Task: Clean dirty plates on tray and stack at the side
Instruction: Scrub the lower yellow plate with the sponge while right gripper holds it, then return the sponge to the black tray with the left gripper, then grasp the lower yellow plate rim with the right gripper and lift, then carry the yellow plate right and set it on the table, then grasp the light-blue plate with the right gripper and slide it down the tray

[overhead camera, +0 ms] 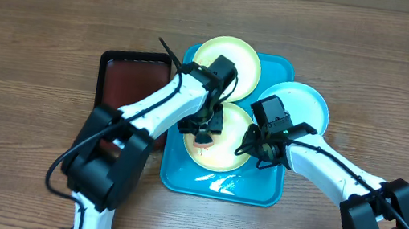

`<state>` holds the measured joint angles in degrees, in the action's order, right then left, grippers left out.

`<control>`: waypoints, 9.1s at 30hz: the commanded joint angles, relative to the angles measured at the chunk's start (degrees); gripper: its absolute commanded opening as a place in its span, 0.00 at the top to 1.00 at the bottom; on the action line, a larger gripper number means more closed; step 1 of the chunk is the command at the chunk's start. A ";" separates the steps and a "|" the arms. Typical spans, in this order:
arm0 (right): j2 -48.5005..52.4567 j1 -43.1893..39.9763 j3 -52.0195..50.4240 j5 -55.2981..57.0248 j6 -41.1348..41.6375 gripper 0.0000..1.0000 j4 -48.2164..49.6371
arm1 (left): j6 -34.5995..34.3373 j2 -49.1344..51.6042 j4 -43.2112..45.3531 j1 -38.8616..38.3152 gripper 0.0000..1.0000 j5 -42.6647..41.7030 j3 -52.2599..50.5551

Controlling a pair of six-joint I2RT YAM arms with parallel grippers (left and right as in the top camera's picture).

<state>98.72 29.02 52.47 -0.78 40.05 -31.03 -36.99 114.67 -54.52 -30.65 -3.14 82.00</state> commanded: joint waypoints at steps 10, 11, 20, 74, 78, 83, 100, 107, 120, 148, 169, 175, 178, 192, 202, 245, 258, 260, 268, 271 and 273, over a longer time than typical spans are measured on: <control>2.67 -0.81 -2.14 5.64 0.48 0.96 -1.62 | 0.52 5.77 2.60 -0.13 0.96 -0.24 -0.22; 2.67 -0.81 -2.14 5.64 0.48 0.96 -1.68 | 0.55 6.43 2.29 -0.07 0.96 -1.51 -0.22; 2.67 -0.81 -2.14 5.66 0.48 0.96 -1.86 | 0.52 5.84 -2.21 -1.31 0.96 -12.83 0.11; 2.67 -0.81 -2.14 5.64 0.50 0.96 -2.29 | 0.96 5.44 -1.01 -1.44 0.96 4.33 0.31; 2.67 -0.81 -2.14 5.64 0.50 0.96 -2.29 | 0.76 3.65 -2.54 0.02 0.96 7.15 0.42; 2.67 -0.81 -2.14 5.64 0.48 0.96 -2.32 | -0.44 0.20 -5.68 0.70 0.96 18.97 0.76; 2.45 -0.81 -2.05 3.63 -3.78 0.96 -2.91 | 10.25 -23.87 -7.41 13.22 0.96 11.06 0.76; -2.54 -0.63 -0.24 3.26 -6.19 0.96 -5.81 | 13.88 -20.76 -5.53 24.46 0.96 8.94 -4.24; -12.96 -0.63 1.90 3.30 -9.07 0.96 -9.77 | 15.85 -16.98 -2.58 25.94 0.45 3.10 -5.99; -11.08 15.39 19.30 22.03 -17.92 0.96 1.25 | 18.12 -34.32 -11.72 34.62 0.22 -9.70 9.03; 1.42 35.98 19.30 62.49 -57.33 0.96 32.41 | 18.18 -43.65 -12.98 44.94 0.00 -12.61 9.99; 1.42 38.38 19.30 68.96 -60.08 0.96 35.06 | 18.16 -43.63 -13.00 44.94 0.00 -10.82 9.99; 1.31 38.93 19.30 69.31 -61.79 0.96 35.82 | 18.16 -43.45 -13.00 44.94 0.00 -10.82 9.99; 1.27 39.17 19.30 69.29 -61.77 0.96 36.98 | 18.16 -43.43 -13.00 44.92 0.00 -10.82 9.99; 1.27 37.42 19.28 69.26 -47.23 0.96 32.48 | 18.16 -43.43 -13.00 44.89 0.00 -10.82 9.99; 1.27 -65.64 16.22 -8.28 -12.15 0.93 -26.12 | 18.16 -43.43 -13.00 44.89 0.00 -10.82 9.99; -9.60 -51.69 15.85 -23.23 -32.20 0.47 -21.46 | 18.16 -43.43 -13.00 44.89 0.00 -10.84 9.99; -9.55 -46.21 15.80 -19.50 -32.85 0.47 -21.31 | 18.16 -43.43 -13.00 44.89 0.00 -10.84 9.99; -4.52 -29.53 15.37 5.88 -28.22 0.44 -14.78 | 18.16 -43.43 -13.00 44.89 0.00 -10.82 9.99; -1.11 -27.82 15.37 9.88 -28.06 0.44 -11.56 | 18.16 -43.43 -13.00 44.89 0.00 -10.82 9.99; 0.83 -27.89 15.37 10.03 -28.06 0.44 -9.53 | 18.16 -43.43 -13.00 44.89 0.00 -10.82 9.99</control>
<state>96.36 0.97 67.83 2.35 11.16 -42.39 -19.46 71.13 -67.70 13.93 -14.35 91.18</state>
